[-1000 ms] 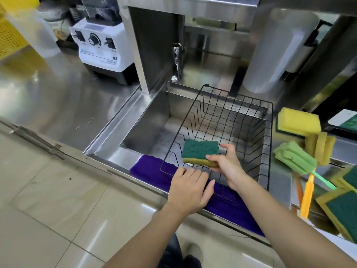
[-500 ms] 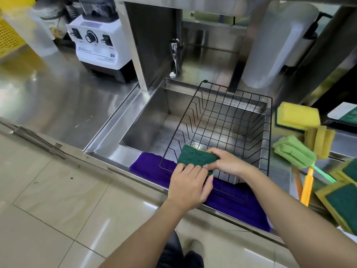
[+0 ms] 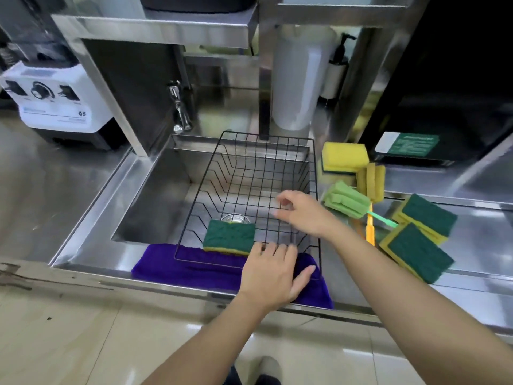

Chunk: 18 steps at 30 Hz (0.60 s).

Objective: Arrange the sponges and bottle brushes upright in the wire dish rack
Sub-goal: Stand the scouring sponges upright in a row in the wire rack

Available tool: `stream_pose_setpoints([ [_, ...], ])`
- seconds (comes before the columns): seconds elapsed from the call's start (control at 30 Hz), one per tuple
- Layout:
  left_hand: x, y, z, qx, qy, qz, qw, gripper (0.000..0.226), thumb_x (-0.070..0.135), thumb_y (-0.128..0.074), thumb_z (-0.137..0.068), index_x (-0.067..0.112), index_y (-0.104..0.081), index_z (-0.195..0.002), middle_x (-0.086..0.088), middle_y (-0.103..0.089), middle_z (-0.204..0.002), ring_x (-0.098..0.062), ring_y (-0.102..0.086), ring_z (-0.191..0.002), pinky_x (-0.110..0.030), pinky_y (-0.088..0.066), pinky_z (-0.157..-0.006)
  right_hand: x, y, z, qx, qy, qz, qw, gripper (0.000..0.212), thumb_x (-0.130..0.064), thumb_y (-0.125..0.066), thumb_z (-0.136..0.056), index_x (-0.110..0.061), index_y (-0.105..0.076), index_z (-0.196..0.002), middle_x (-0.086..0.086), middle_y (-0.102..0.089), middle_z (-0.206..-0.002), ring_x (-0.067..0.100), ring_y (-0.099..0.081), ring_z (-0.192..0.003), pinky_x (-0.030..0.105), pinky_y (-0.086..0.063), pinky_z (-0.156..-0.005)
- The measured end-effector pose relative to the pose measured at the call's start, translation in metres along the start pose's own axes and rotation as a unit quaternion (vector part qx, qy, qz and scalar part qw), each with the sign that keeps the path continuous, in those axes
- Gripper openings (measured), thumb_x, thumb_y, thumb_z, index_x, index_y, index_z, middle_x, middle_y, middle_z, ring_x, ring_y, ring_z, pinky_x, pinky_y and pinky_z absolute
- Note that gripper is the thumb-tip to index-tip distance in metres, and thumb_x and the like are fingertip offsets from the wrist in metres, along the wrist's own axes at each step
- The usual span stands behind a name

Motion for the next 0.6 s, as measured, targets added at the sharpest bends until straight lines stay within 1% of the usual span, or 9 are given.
stream_pose_setpoints([
  [0.07,0.024,-0.004,-0.007,-0.006,-0.018,0.011,1.0,0.052,0.058,-0.039,-0.091,0.013,-0.061,-0.077,-0.003,-0.059,-0.066,-0.024,-0.054,-0.06,-0.033,-0.04,-0.059,0.013,0.028,0.01,0.066,-0.005,-0.04,0.997,0.035,-0.025,-0.058,-0.09,-0.01,-0.057,-0.122,0.007,-0.06,-0.111,0.015,-0.051,-0.093,0.022,-0.038,-0.075],
  [0.1,0.031,-0.004,-0.009,-0.005,-0.023,0.014,1.0,0.052,0.059,-0.039,-0.089,0.014,-0.059,-0.074,-0.002,-0.057,-0.063,-0.023,-0.053,-0.058,-0.03,-0.04,-0.055,0.022,0.041,0.017,0.099,-0.011,-0.068,0.993,0.031,-0.022,-0.058,-0.09,-0.009,-0.059,-0.118,0.005,-0.06,-0.102,0.015,-0.05,-0.089,0.023,-0.039,-0.073],
  [0.17,0.038,-0.003,-0.011,0.005,-0.023,0.013,1.0,0.05,0.058,-0.04,-0.087,0.015,-0.057,-0.068,-0.001,-0.055,-0.059,-0.021,-0.053,-0.054,-0.027,-0.038,-0.049,0.045,0.065,0.034,0.17,-0.035,-0.1,0.98,0.028,-0.019,-0.058,-0.09,-0.008,-0.061,-0.115,0.002,-0.058,-0.096,0.017,-0.052,-0.088,0.028,-0.042,-0.079],
  [0.27,0.039,-0.004,-0.011,0.013,-0.024,0.014,1.0,0.046,0.055,-0.043,-0.086,0.014,-0.057,-0.068,-0.001,-0.056,-0.058,-0.022,-0.054,-0.053,-0.028,-0.04,-0.048,0.086,0.095,0.067,0.272,-0.09,-0.042,0.957,0.031,-0.022,-0.058,-0.09,-0.008,-0.061,-0.116,0.007,-0.062,-0.107,0.023,-0.057,-0.099,0.033,-0.043,-0.088],
  [0.33,0.038,-0.007,-0.01,0.011,-0.028,0.021,0.999,0.046,0.054,-0.045,-0.086,0.013,-0.057,-0.07,-0.002,-0.057,-0.059,-0.022,-0.055,-0.054,-0.029,-0.041,-0.049,0.11,0.107,0.088,0.314,-0.113,0.03,0.942,0.038,-0.032,-0.06,-0.087,-0.008,-0.061,-0.117,0.011,-0.062,-0.115,0.028,-0.056,-0.108,0.038,-0.042,-0.092],
  [0.4,0.038,-0.009,-0.009,0.004,-0.03,0.027,0.999,0.045,0.053,-0.046,-0.085,0.012,-0.058,-0.071,-0.002,-0.058,-0.06,-0.022,-0.056,-0.055,-0.029,-0.042,-0.05,0.13,0.11,0.103,0.309,-0.136,0.095,0.936,0.048,-0.043,-0.062,-0.083,-0.011,-0.058,-0.12,0.011,-0.061,-0.12,0.03,-0.053,-0.114,0.041,-0.039,-0.094],
  [0.47,0.038,-0.009,-0.009,0.001,-0.029,0.028,0.999,0.043,0.052,-0.046,-0.085,0.012,-0.057,-0.07,-0.003,-0.058,-0.059,-0.022,-0.057,-0.055,-0.029,-0.042,-0.049,0.148,0.105,0.113,0.26,-0.176,0.152,0.937,0.067,-0.055,-0.062,-0.078,-0.013,-0.049,-0.129,0.011,-0.053,-0.13,0.03,-0.047,-0.122,0.043,-0.036,-0.098],
  [0.53,0.038,-0.008,-0.01,-0.002,-0.026,0.031,0.999,0.043,0.051,-0.045,-0.085,0.012,-0.056,-0.069,-0.003,-0.058,-0.059,-0.023,-0.057,-0.055,-0.03,-0.042,-0.049,0.162,0.094,0.121,0.198,-0.211,0.195,0.937,0.093,-0.065,-0.063,-0.071,-0.014,-0.031,-0.142,0.01,-0.04,-0.144,0.029,-0.038,-0.13,0.044,-0.031,-0.104],
  [0.6,0.039,-0.008,-0.01,-0.006,-0.024,0.029,0.999,0.043,0.05,-0.045,-0.085,0.012,-0.056,-0.069,-0.003,-0.058,-0.06,-0.024,-0.057,-0.055,-0.03,-0.042,-0.049,0.173,0.079,0.127,0.15,-0.233,0.219,0.936,0.109,-0.067,-0.065,-0.066,-0.013,-0.015,-0.147,0.009,-0.029,-0.15,0.028,-0.031,-0.135,0.044,-0.027,-0.107],
])
Point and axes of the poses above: each hand's wrist, its own z-axis away from the middle knuckle, its own y-axis out of the back of the hand, x = y × z, the point moved 7 cm from there along -z, towards the middle knuckle
